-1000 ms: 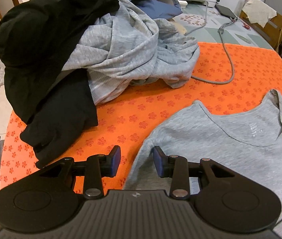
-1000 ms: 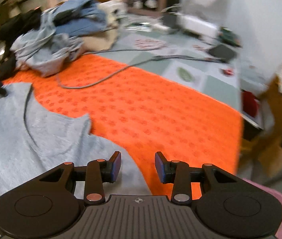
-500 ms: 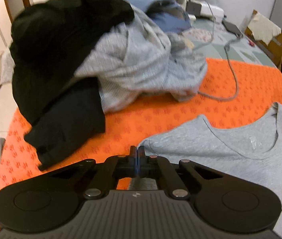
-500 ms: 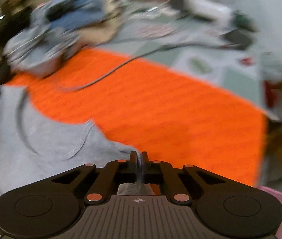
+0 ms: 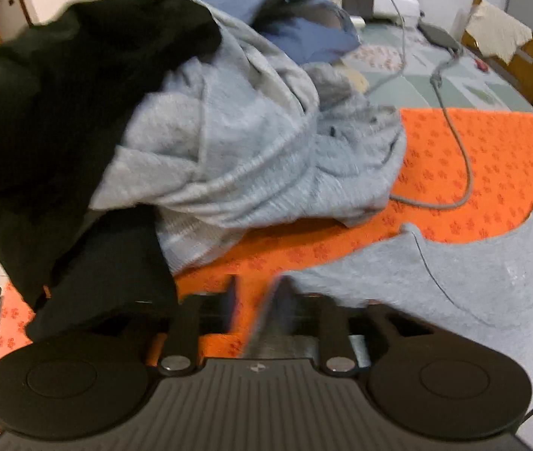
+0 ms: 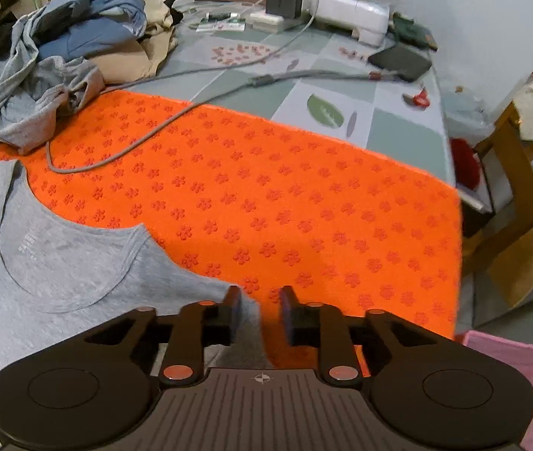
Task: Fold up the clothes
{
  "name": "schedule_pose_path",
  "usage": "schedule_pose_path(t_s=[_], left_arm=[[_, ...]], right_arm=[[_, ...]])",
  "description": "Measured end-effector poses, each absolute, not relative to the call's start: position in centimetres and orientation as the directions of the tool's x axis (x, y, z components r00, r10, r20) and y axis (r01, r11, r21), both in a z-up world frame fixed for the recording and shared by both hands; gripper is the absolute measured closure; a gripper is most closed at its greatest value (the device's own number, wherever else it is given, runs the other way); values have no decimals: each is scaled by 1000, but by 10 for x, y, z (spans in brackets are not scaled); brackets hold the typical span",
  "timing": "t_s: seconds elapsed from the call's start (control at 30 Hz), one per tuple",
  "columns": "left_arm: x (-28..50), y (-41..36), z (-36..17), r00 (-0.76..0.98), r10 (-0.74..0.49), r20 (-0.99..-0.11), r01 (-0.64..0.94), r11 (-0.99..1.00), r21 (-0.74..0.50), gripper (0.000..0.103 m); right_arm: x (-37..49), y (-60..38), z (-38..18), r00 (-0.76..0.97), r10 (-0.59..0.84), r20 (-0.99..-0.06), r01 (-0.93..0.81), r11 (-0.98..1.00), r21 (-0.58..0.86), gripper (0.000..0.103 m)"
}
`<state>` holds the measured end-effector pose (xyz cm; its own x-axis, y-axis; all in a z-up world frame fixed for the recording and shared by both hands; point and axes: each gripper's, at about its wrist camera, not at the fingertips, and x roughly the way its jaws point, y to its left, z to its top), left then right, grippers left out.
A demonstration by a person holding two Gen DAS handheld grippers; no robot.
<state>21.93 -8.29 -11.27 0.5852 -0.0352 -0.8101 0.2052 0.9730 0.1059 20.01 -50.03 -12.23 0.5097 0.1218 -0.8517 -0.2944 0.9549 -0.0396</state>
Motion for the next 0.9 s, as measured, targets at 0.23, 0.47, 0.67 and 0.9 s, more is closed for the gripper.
schedule_pose_path(t_s=[0.23,0.47,0.67,0.9], left_arm=[[188,-55,-66,621,-20,-784,122,990,72,52],[120,-23,-29,649,25,-761,37,997,65,48],[51,13,-19,629,104,-770,-78,994,70,48],[-12,63,-32,581,181,-794,-199,977,77,48]], right_arm=[[172,-503,-88,535,89,-840,-212,977,-32,70],[124,-497,-47,572,136,-809,-191,981,30,66],[89,-486,-27,585,212,-783,-200,973,114,63],[50,-451,-26,565,262,-783,-232,960,155,63]])
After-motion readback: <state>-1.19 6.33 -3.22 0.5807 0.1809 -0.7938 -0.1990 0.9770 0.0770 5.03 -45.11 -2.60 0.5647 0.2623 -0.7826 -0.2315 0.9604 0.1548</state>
